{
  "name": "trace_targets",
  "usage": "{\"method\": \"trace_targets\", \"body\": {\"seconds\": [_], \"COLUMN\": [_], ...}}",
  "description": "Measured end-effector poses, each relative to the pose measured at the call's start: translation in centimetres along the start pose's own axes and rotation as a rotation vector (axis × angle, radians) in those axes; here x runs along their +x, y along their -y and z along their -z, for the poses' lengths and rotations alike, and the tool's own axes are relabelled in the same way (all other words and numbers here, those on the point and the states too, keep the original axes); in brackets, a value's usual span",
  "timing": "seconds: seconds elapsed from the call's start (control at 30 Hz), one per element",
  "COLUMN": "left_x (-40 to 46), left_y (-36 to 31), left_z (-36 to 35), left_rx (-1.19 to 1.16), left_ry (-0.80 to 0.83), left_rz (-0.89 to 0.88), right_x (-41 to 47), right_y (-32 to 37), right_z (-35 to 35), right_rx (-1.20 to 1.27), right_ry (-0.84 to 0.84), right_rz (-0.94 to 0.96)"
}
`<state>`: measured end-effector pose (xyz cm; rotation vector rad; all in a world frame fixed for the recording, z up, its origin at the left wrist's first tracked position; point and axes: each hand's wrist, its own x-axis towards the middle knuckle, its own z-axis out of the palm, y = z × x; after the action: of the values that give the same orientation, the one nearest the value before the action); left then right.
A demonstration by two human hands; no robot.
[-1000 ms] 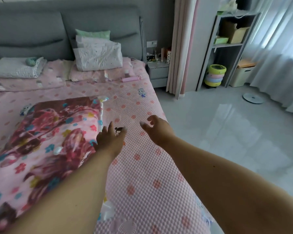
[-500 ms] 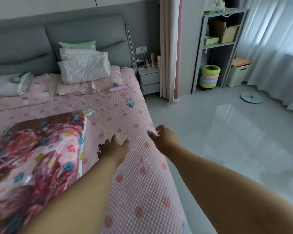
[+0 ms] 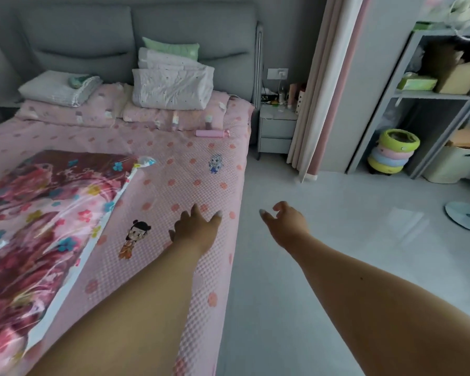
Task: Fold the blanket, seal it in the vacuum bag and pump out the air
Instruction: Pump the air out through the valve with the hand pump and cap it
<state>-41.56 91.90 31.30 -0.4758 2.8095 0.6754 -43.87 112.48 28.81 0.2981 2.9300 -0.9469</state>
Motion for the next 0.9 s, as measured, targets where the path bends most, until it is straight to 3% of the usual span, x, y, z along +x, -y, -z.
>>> {"method": "trace_targets", "body": {"seconds": [0.37,0.9], "left_x": [9.3,41.9], "left_y": [-1.0,-5.4], "left_z": [-0.1,6.1], "left_rx": [0.02,0.022], "left_ry": [0.009,0.007], "left_rz": [0.12,0.171], "right_x": [10.8,42.8], "right_y": [1.5,14.2], "right_z": [-1.6,-9.0], "right_rx": [-0.045,-0.068], "right_ry": [0.096,0.201], "right_rz": [0.126,0.195]}}
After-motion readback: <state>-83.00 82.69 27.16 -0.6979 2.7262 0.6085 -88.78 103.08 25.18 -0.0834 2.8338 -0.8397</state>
